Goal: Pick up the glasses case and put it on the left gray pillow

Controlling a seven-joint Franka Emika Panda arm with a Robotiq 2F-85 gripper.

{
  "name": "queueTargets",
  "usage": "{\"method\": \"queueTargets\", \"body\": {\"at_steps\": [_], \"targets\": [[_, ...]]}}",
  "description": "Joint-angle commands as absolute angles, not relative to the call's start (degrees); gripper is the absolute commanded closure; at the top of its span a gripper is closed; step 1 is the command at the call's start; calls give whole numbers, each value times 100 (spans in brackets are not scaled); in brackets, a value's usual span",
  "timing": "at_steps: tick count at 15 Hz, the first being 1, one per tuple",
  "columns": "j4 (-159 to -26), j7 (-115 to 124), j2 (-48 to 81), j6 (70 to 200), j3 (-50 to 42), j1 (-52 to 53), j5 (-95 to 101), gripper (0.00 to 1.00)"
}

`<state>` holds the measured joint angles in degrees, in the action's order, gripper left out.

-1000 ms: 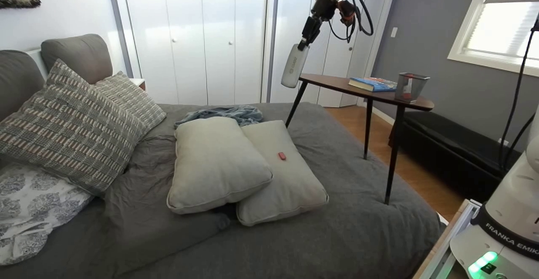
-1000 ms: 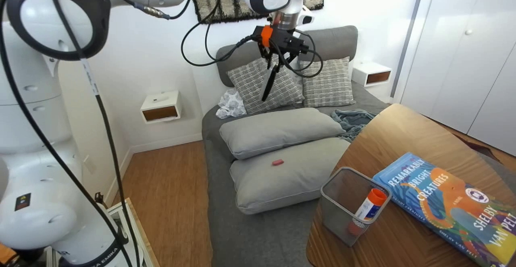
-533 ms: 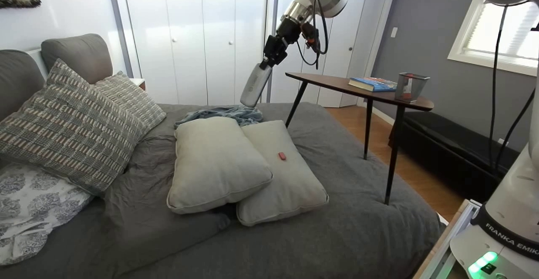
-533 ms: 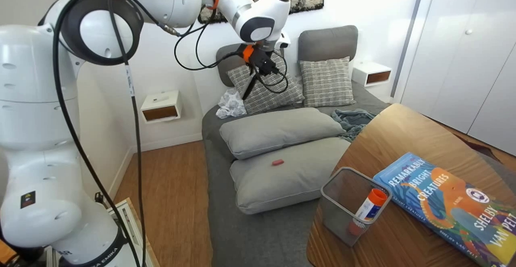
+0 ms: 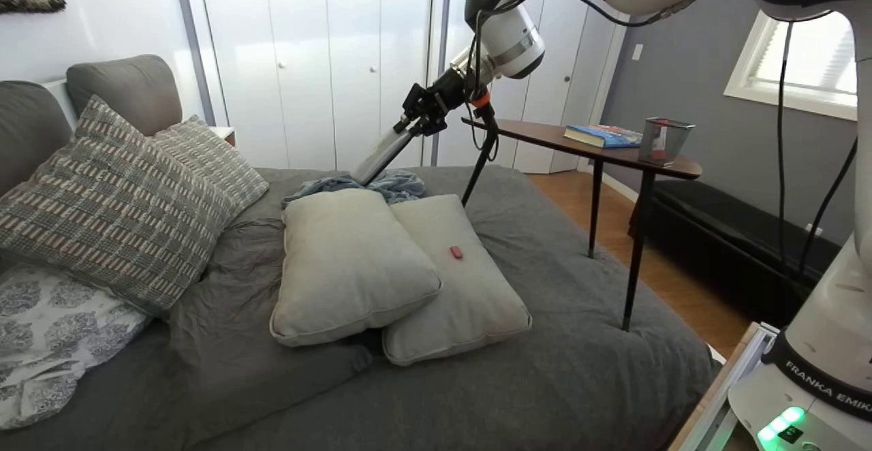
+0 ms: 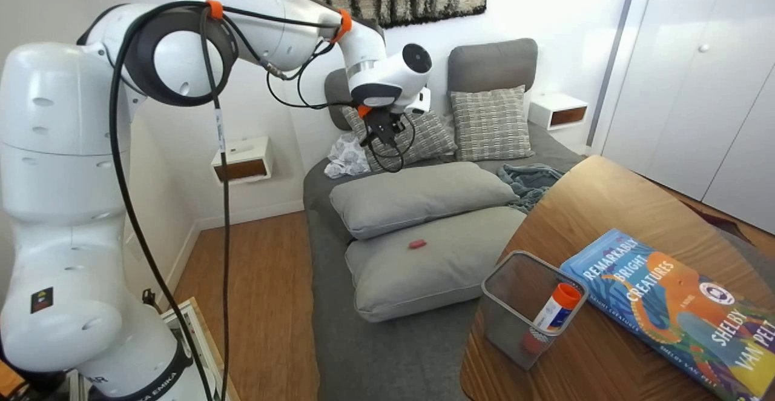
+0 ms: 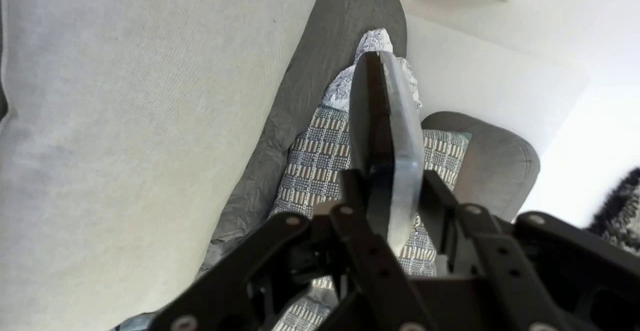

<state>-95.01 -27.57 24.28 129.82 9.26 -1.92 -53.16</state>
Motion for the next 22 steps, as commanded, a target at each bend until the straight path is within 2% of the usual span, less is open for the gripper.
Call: {"method": "queueTargets", "body": {"at_steps": [1,7,16,19,20,22], "targets": [[-9903,-2873,2571,13331,1007,-212,-6148,91],[-9724,-3917,3269,13734,962,-274,-6816,91],[-9229,-4981,3889,12155,822,-583,-6984,91],[-9382,-4917,3821,12193,669,-480,-6995,91],[-9375,-4919,3848,12181,646,-482,-6991,66],[-9379,-4919,3859,12184,628,-476,-6987,66]]}}
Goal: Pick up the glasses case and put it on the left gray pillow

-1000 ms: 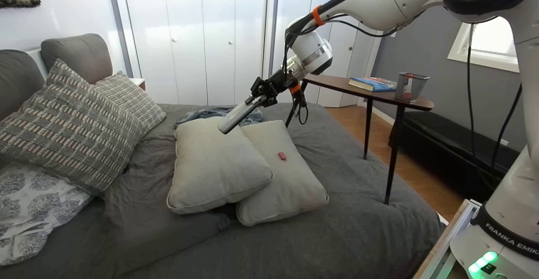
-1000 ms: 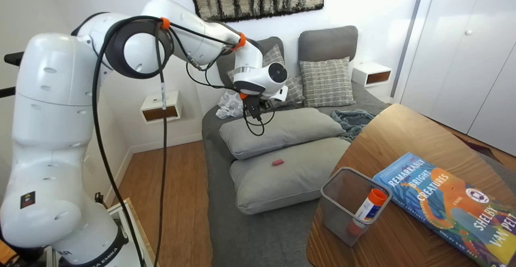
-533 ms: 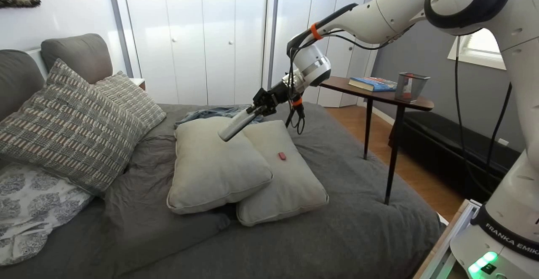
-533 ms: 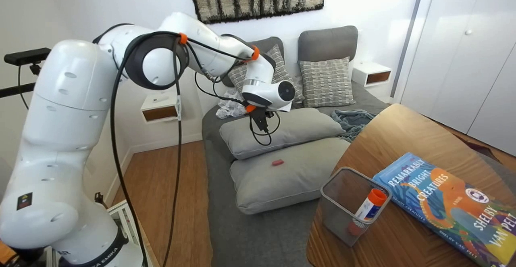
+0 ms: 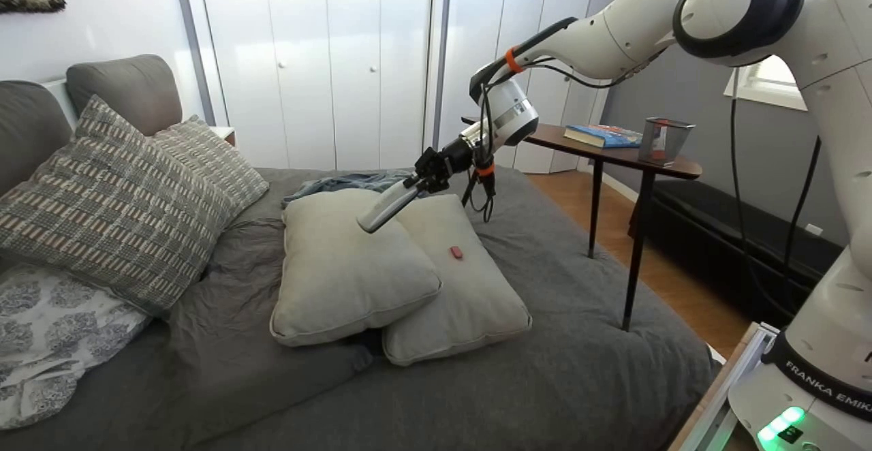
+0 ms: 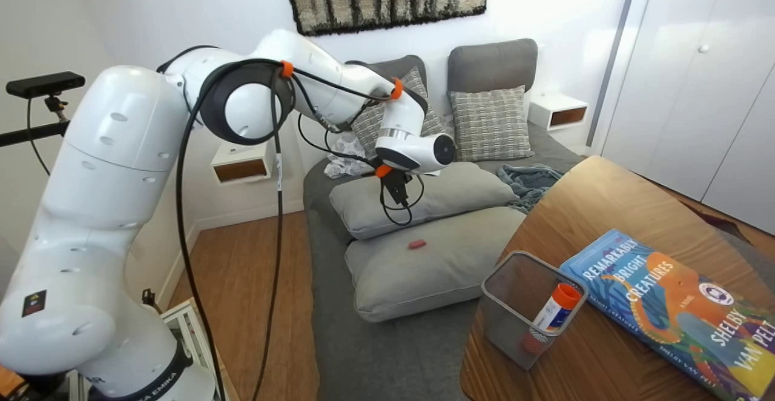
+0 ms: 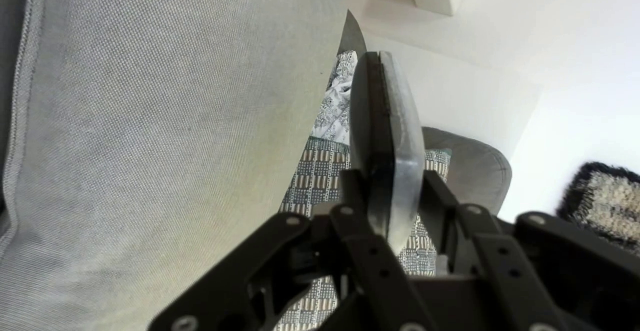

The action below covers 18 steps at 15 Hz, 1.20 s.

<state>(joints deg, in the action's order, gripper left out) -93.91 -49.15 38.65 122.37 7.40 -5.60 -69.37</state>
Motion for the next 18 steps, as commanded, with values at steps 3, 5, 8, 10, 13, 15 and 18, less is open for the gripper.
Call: {"method": "queueTargets", "body": {"at_steps": [3,5,8,10,13,15,18], "targets": [[-9341,-4687,3868,12739,665,-267,-7203,91],[-9192,-4514,4025,13126,741,-165,-7398,91],[-8866,-4238,4295,13422,792,50,-7545,91],[-8629,-3800,4494,13466,764,168,-7467,91],[-8447,-3257,4734,13529,745,186,-7439,91],[-8257,-3254,4954,13473,847,66,-7582,91],[-7967,-3211,5299,13110,915,-86,-7572,91]]}}
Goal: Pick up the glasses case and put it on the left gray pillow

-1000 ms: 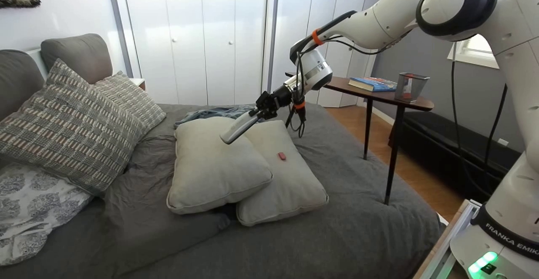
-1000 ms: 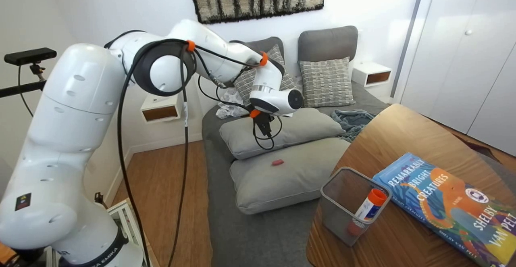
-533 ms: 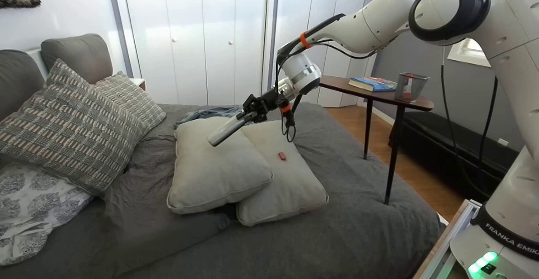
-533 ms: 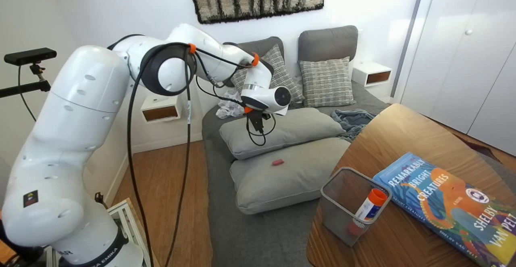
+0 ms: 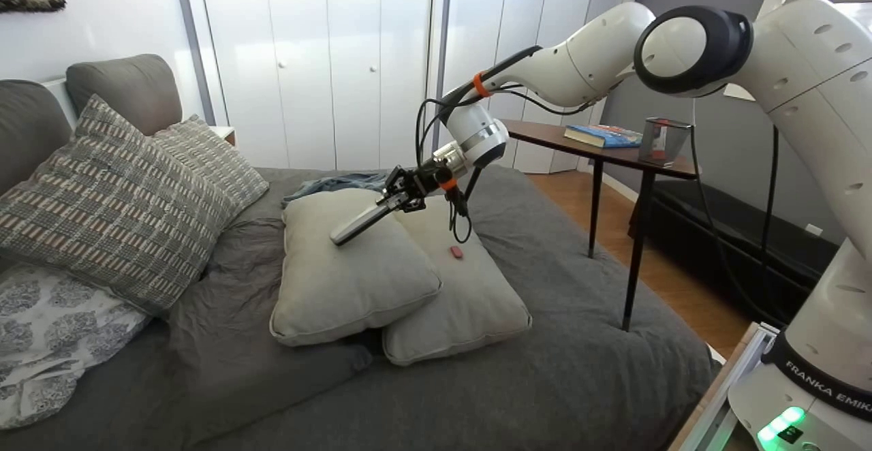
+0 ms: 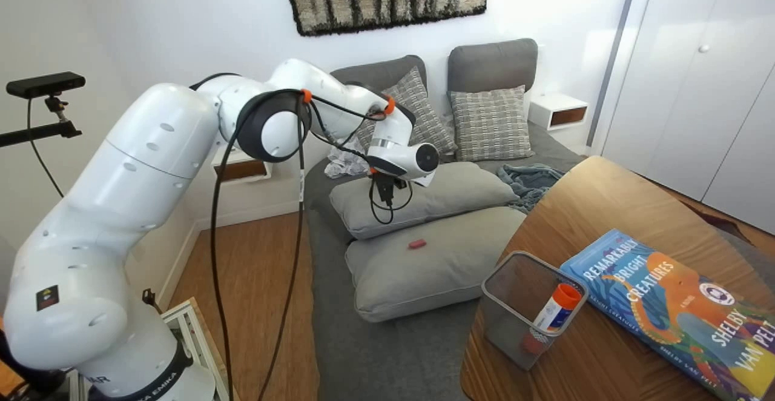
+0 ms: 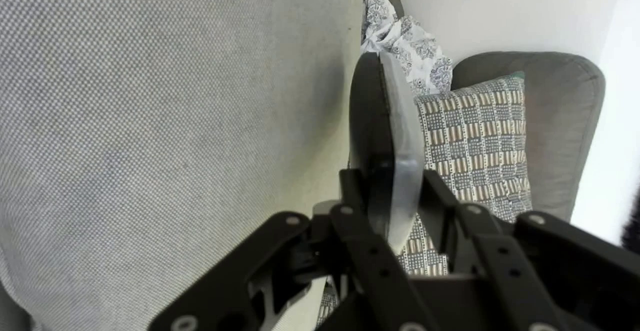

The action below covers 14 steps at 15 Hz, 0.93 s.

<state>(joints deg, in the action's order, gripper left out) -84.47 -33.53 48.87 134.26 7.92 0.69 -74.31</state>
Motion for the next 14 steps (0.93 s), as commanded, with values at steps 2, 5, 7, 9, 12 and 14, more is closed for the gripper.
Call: {"method": "queueTargets", "body": {"at_steps": [2,5,7,9,12,14], "targets": [[-7847,-3271,5477,12838,934,-163,-7519,91],[-7742,-3194,5654,12339,856,-211,-7353,40],[-7963,-2751,5500,12483,610,-90,-7147,27],[-8424,-2323,5095,12977,332,51,-6882,15],[-9176,-1625,4339,13201,44,215,-6127,0],[-9597,-2070,3787,13010,158,175,-5555,0]]}}
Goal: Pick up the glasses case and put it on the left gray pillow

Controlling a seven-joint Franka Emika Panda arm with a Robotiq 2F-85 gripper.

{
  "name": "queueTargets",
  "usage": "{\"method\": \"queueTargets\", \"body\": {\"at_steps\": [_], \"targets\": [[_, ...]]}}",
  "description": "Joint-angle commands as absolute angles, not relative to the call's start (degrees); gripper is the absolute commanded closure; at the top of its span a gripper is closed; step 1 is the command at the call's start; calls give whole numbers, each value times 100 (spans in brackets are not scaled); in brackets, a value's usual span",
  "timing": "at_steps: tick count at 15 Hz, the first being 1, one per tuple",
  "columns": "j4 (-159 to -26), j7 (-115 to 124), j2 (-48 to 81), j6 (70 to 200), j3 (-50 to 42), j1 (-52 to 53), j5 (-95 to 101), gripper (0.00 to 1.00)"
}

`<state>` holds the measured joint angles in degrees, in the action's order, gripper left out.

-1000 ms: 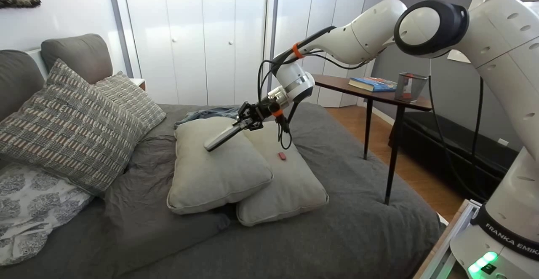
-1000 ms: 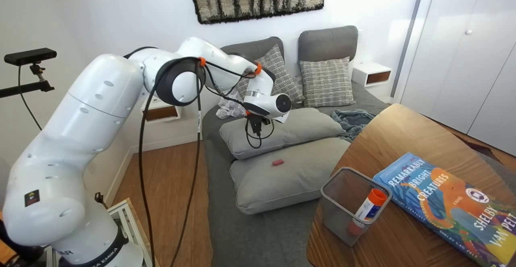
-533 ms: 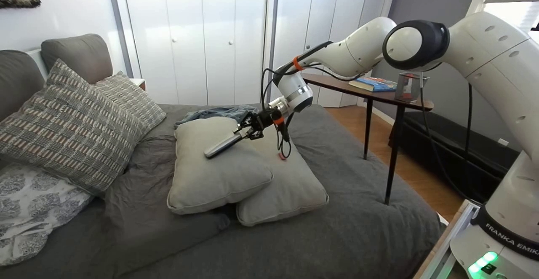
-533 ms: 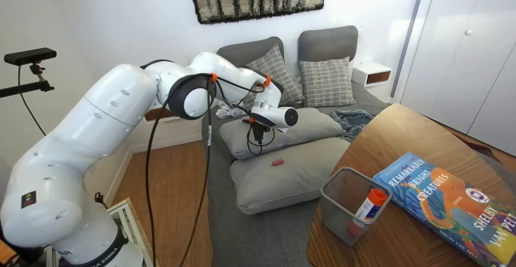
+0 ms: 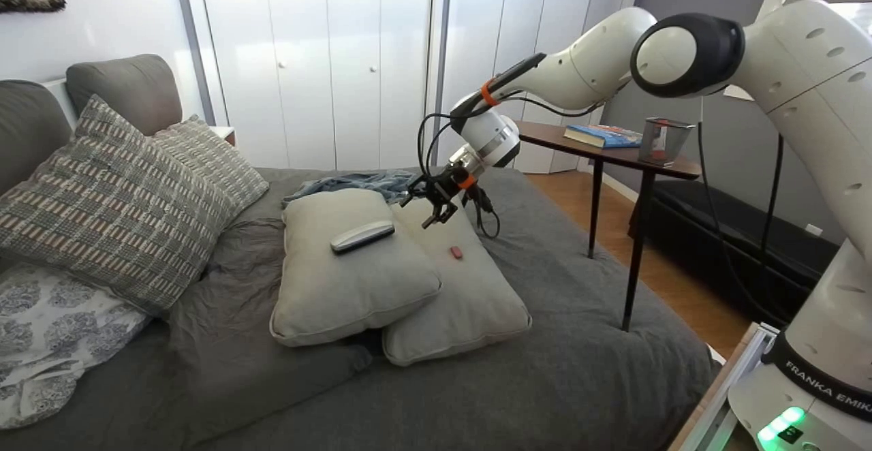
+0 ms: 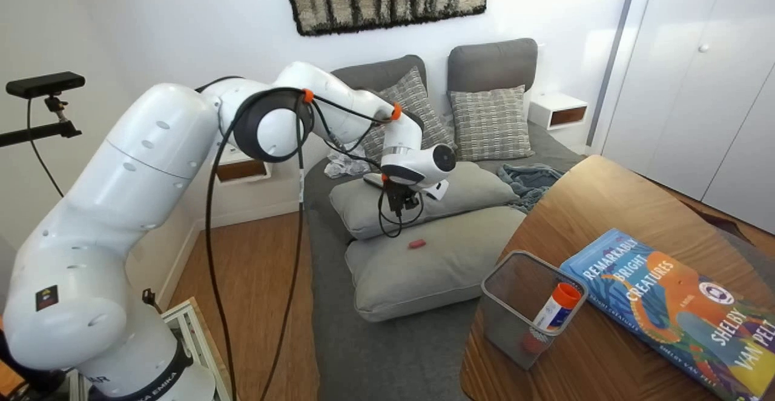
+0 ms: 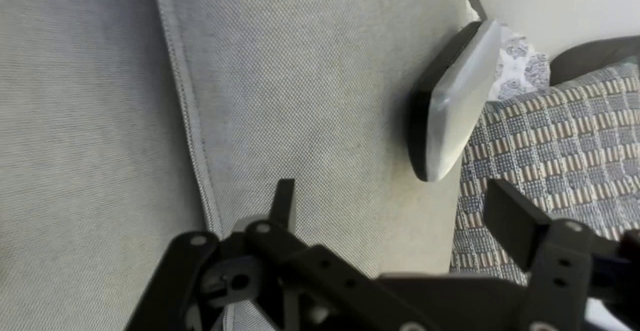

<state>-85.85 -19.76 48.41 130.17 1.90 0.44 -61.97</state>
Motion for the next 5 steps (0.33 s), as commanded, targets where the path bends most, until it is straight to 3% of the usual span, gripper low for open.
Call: {"method": "queueTargets", "body": {"at_steps": [1,4,5], "targets": [[-9774,-2191,3535,12973,237,152,-5354,0],[-10303,-2361,2754,12882,403,206,-4741,0],[-9622,-2157,3447,12952,498,38,-4977,0]]}}
